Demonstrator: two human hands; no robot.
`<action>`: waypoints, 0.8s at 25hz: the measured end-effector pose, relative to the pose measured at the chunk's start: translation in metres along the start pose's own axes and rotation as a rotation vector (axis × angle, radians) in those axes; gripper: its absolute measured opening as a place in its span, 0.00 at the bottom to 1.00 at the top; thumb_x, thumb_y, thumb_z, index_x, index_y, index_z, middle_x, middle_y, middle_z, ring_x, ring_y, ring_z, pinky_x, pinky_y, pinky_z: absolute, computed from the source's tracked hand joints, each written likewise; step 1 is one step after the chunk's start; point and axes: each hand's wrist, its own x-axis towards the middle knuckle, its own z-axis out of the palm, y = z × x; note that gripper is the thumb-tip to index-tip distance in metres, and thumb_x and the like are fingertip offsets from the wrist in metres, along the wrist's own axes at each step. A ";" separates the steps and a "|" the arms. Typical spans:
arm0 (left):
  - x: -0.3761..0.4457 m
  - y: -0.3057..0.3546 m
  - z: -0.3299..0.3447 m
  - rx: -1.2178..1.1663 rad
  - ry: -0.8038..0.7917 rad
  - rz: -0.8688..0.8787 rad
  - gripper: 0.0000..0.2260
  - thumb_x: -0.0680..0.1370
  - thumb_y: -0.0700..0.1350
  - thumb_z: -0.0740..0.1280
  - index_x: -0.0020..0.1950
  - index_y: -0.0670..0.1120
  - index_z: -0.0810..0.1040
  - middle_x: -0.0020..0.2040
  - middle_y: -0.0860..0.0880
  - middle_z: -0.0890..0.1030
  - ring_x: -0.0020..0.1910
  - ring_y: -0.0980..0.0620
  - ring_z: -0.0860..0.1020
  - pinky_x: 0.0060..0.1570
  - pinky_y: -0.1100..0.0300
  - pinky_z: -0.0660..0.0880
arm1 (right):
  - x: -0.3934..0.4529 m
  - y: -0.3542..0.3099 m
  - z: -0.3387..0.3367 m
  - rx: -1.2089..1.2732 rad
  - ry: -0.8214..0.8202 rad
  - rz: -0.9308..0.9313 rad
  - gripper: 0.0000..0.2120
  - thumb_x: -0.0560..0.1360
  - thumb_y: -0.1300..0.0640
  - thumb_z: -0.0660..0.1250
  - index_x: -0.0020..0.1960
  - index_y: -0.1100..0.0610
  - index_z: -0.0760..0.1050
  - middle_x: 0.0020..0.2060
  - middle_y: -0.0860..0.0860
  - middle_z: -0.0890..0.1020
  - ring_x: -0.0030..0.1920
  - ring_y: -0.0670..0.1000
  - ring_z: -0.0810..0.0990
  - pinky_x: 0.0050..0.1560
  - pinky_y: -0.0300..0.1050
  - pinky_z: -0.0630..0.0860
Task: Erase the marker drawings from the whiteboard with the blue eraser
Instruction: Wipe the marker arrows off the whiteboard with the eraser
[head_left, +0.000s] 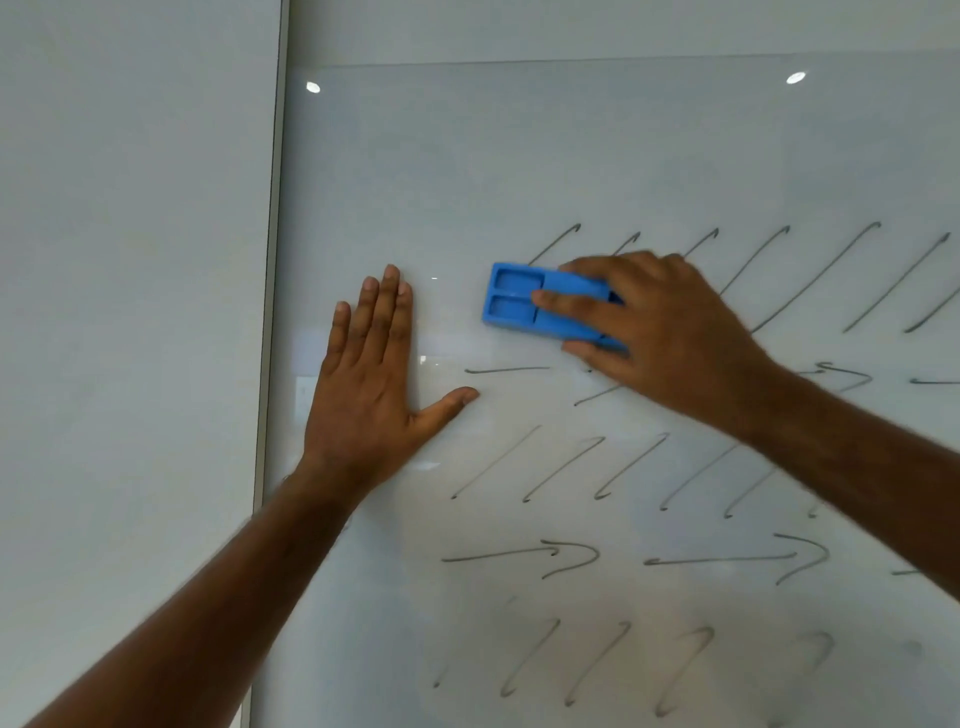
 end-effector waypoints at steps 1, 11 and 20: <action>0.000 -0.001 -0.001 0.005 0.001 0.000 0.48 0.82 0.73 0.57 0.89 0.39 0.50 0.90 0.43 0.50 0.89 0.44 0.48 0.88 0.42 0.48 | 0.004 0.012 -0.003 -0.004 0.008 0.032 0.24 0.83 0.45 0.62 0.77 0.51 0.72 0.68 0.59 0.77 0.61 0.61 0.77 0.56 0.59 0.74; 0.000 -0.001 -0.003 0.008 -0.015 -0.009 0.48 0.82 0.75 0.52 0.89 0.40 0.50 0.90 0.43 0.49 0.89 0.45 0.47 0.88 0.45 0.46 | 0.048 -0.010 0.012 0.054 0.077 0.126 0.24 0.80 0.47 0.66 0.75 0.49 0.74 0.67 0.57 0.78 0.60 0.61 0.78 0.54 0.60 0.75; -0.001 -0.001 -0.002 -0.002 -0.002 0.001 0.48 0.82 0.75 0.52 0.89 0.39 0.51 0.90 0.42 0.50 0.89 0.44 0.48 0.88 0.42 0.48 | -0.008 0.013 -0.005 -0.001 -0.006 -0.015 0.24 0.81 0.47 0.64 0.76 0.51 0.73 0.67 0.59 0.78 0.59 0.61 0.78 0.55 0.59 0.74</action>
